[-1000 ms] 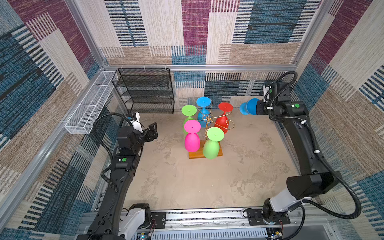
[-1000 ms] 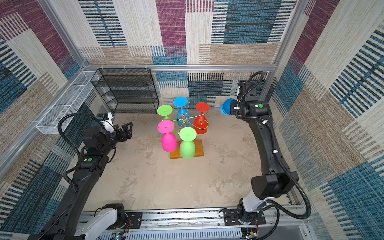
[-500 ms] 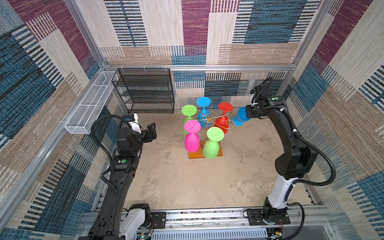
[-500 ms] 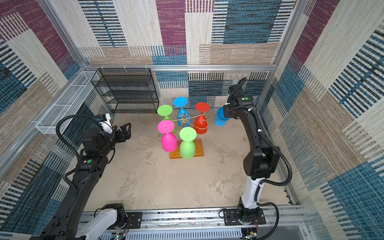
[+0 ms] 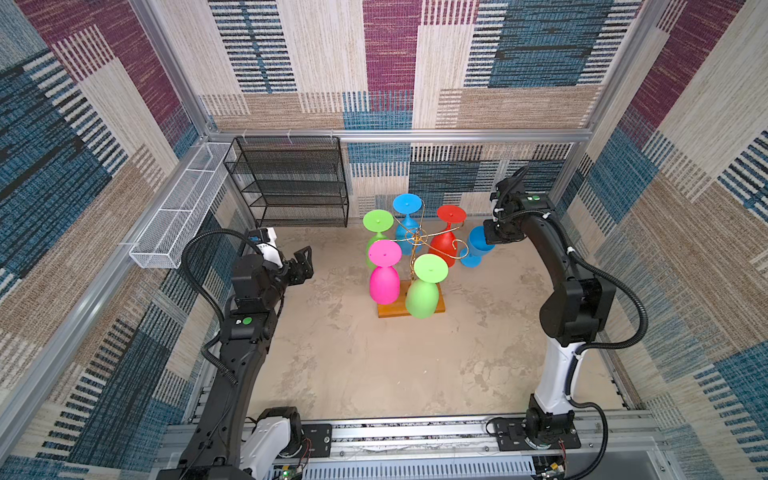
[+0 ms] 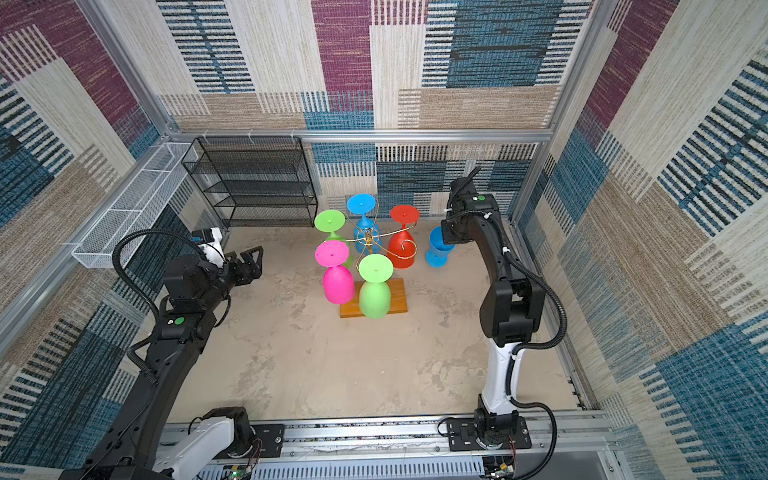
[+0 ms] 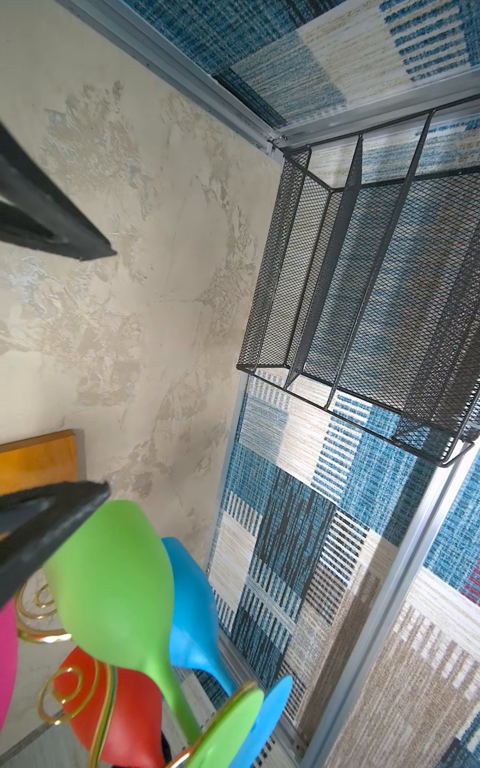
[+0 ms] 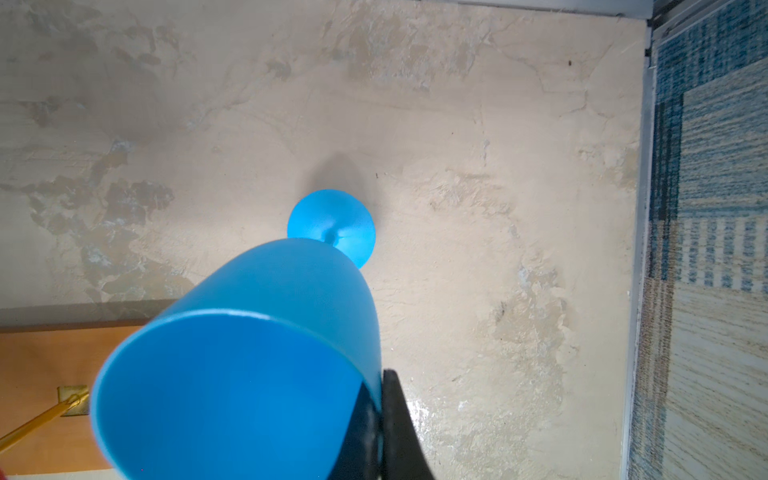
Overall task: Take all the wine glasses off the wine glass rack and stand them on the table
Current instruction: 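Lower the blue glass upright onto the table beside the rack with the right gripper, then open the right gripper and raise it off the blue glass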
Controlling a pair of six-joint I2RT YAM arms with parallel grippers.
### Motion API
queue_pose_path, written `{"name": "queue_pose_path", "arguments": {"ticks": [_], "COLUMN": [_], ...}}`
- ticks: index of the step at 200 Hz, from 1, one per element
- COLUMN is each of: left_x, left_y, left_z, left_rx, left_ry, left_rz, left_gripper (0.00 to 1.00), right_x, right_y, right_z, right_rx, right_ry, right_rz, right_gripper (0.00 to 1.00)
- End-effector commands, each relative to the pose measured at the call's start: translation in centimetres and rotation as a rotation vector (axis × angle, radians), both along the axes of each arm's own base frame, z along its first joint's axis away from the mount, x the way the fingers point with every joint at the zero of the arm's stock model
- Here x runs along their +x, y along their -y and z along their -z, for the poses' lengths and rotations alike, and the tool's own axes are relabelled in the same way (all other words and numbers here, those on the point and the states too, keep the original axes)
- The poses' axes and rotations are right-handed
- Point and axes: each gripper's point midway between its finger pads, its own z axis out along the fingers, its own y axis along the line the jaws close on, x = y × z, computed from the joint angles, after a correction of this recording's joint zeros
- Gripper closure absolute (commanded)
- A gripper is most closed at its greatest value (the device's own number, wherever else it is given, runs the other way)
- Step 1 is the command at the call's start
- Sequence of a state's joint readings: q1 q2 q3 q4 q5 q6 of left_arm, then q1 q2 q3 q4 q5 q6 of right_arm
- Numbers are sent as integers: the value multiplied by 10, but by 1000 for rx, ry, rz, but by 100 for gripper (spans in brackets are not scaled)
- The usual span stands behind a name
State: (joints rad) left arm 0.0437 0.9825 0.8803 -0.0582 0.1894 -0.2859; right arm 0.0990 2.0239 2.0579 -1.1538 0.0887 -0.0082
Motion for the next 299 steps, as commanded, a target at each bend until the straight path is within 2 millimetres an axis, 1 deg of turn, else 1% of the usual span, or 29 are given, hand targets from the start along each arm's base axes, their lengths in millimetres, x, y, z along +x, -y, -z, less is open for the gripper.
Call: {"name": "queue_pose_path", "arguments": {"ticks": [1,53,73,118,138,151,160,176,187,190,192,195,202,205,208,209,210,212,213,214,230,234,238,243,246,259,264,283,299], "left_x": [2,3,3,3,4,3,3,3,3,3,2,2,2,2,2,2,2,2,2,2,1,1,1,1,1,1,1,0,-1], "left_y": [1,1,1,-1,-1,-2,-3,-3,-4,-3,-4,-3,-3,-3,-4,-3,-4,-4,-4,-4,-4,-4,-4,-4,-4,-3,-3,-2,-2], "left_z": [-3,-1,0,0,0,0,0,-1,0,-1,-1,-1,-1,-1,-1,-1,-1,-1,-2,-2,-2,-3,-2,-3,-2,-4,-3,-5,-5], "left_rx": [-19,-27,-29,-34,-36,-36,-36,-36,-36,-36,-36,-36,-36,-36,-36,-36,-36,-36,-36,-36,-38,-37,-39,-39,-40,-45,-47,-51,-53], "left_ry": [14,9,6,6,3,3,5,6,5,6,8,8,8,7,7,7,8,9,10,9,10,12,11,13,11,14,12,17,19], "left_rz": [3,6,7,5,5,1,0,-1,-3,-2,-3,-2,-2,-2,-3,-2,-3,-3,-4,-4,-2,-3,-4,-3,-3,0,2,6,4], "left_gripper": [15,15,15,15,15,15,15,15,15,15,15,15,15,15,15,15,15,15,15,15,15,15,15,15,15,15,15,15,15], "right_x": [1,4,6,12,16,21,24,25,21,18,17,13,4,2,-5,-5,-8,-11,-12,-15,-48,-57,-65,-78,-84,-112,-121,-154,-177], "right_y": [1,1,0,-4,-6,-9,-12,-20,-27,-28,-30,-31,-36,-38,-40,-40,-41,-42,-43,-43,-46,-47,-48,-50,-52,-57,-59,-73,-90], "right_z": [3,13,13,0,-9,-24,-41,-84,-117,-126,-129,-140,-157,-161,-172,-171,-176,-179,-178,-182,-201,-209,-206,-215,-210,-215,-213,-207,-201], "right_rx": [-13,-17,-16,7,19,35,60,119,181,201,213,235,283,303,322,328,334,344,350,356,434,456,479,506,524,580,601,704,815], "right_ry": [-8,-31,-27,10,38,84,136,275,376,406,416,447,503,517,550,549,562,572,571,582,654,680,682,708,702,718,715,676,624], "right_rz": [-5,-4,-6,-15,-17,-21,-29,-49,-69,-74,-76,-83,-103,-110,-120,-121,-124,-130,-130,-132,-144,-152,-155,-166,-170,-189,-192,-243,-307], "right_gripper": [100,95,90,78,69,66,64,63,61,60,60,59,57,56,55,55,55,54,54,54,49,47,44,41,40,33,31,30,33]}}
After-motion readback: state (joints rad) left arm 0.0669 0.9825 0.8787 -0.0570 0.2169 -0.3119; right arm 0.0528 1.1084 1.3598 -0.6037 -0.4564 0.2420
